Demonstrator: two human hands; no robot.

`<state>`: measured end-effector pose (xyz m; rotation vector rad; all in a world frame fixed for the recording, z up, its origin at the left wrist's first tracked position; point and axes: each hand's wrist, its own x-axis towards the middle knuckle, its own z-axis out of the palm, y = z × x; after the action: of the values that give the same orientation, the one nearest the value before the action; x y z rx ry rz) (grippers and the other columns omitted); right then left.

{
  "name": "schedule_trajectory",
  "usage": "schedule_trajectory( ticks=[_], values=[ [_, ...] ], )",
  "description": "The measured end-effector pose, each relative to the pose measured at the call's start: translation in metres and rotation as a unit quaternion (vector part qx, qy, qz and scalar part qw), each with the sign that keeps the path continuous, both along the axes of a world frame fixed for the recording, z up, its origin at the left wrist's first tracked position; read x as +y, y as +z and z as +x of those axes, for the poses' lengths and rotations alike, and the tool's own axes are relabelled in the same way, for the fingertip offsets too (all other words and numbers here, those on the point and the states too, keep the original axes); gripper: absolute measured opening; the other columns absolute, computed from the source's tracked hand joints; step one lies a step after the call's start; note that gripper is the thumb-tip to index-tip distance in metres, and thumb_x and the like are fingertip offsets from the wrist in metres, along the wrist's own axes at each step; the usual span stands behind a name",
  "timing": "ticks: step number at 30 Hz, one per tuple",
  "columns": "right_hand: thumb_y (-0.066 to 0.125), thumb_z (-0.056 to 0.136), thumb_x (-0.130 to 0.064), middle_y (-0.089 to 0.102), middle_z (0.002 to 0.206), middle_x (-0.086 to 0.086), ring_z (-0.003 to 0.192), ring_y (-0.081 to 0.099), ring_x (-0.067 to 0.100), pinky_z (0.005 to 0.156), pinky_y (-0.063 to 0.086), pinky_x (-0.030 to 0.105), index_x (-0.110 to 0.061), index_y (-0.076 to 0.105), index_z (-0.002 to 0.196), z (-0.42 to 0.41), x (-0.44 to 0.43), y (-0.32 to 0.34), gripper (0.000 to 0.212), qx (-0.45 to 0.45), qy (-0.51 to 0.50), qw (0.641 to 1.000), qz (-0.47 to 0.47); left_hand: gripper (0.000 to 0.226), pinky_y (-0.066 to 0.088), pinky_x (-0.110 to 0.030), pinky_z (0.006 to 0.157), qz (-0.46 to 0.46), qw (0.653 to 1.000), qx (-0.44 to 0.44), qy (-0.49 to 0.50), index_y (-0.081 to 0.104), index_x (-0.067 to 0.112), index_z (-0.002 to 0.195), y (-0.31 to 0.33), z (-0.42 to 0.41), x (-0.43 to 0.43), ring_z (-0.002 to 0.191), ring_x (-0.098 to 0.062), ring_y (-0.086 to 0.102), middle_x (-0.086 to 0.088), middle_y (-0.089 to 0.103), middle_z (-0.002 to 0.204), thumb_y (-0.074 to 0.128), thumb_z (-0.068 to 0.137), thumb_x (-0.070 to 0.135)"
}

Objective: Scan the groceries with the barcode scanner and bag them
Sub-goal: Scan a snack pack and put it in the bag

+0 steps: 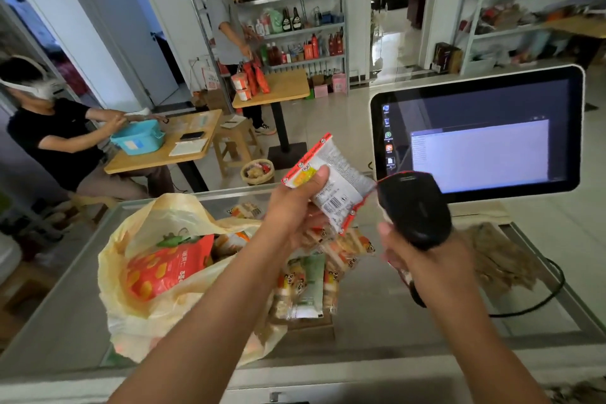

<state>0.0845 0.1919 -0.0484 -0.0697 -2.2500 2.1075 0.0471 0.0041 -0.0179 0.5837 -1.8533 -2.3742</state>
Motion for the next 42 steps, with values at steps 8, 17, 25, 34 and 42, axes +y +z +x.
schedule_trajectory(
  ticks=[8, 17, 25, 34, 42],
  values=[
    [0.084, 0.067, -0.046, 0.069, 0.080, -0.013, 0.081, 0.064, 0.005, 0.067, 0.048, 0.024, -0.025, 0.065, 0.097, 0.030, -0.028, 0.004, 0.041, -0.010, 0.117, 0.981, 0.154, 0.018, 0.059, -0.029, 0.056, -0.174, 0.982, 0.069, 0.021, 0.067, 0.015, 0.102, 0.019, -0.026, -0.023, 0.083, -0.018, 0.075, -0.003, 0.076, 0.096, 0.075, 0.088, 0.022],
    [0.083, 0.072, -0.034, 0.068, 0.078, -0.011, 0.080, 0.064, 0.012, 0.067, 0.046, 0.024, -0.023, 0.065, 0.093, 0.033, -0.031, 0.008, 0.030, -0.017, 0.099, 0.983, 0.155, 0.013, 0.059, -0.028, 0.057, -0.140, 0.988, 0.050, 0.034, 0.063, 0.018, 0.093, 0.017, -0.032, -0.018, 0.080, -0.012, 0.073, 0.004, 0.074, 0.089, 0.074, 0.087, 0.020],
    [0.082, 0.074, -0.034, 0.068, 0.077, -0.013, 0.080, 0.064, 0.009, 0.068, 0.048, 0.025, -0.025, 0.065, 0.092, 0.033, -0.029, 0.006, 0.027, -0.008, 0.105, 0.982, 0.157, 0.014, 0.059, -0.027, 0.065, -0.165, 0.985, 0.043, 0.041, 0.063, 0.020, 0.095, 0.017, -0.036, -0.023, 0.089, -0.015, 0.074, -0.002, 0.074, 0.104, 0.074, 0.087, 0.024],
    [0.082, 0.073, -0.031, 0.068, 0.074, -0.008, 0.077, 0.063, 0.012, 0.075, 0.052, 0.031, -0.027, 0.060, 0.075, 0.034, -0.029, 0.003, 0.022, -0.015, 0.103, 0.982, 0.159, 0.011, 0.058, -0.026, 0.059, -0.160, 0.985, 0.035, 0.050, 0.064, 0.019, 0.092, 0.011, -0.042, -0.031, 0.081, -0.014, 0.075, -0.002, 0.075, 0.096, 0.074, 0.088, 0.022],
    [0.084, 0.068, -0.043, 0.069, 0.076, -0.012, 0.079, 0.065, 0.010, 0.069, 0.051, 0.028, -0.028, 0.066, 0.097, 0.034, -0.030, 0.001, 0.037, -0.007, 0.130, 0.983, 0.128, 0.019, 0.062, -0.031, 0.060, -0.132, 0.989, 0.060, 0.037, 0.066, 0.011, 0.106, 0.017, -0.027, -0.044, 0.074, -0.010, 0.074, -0.002, 0.075, 0.094, 0.073, 0.090, 0.018]
  ],
)
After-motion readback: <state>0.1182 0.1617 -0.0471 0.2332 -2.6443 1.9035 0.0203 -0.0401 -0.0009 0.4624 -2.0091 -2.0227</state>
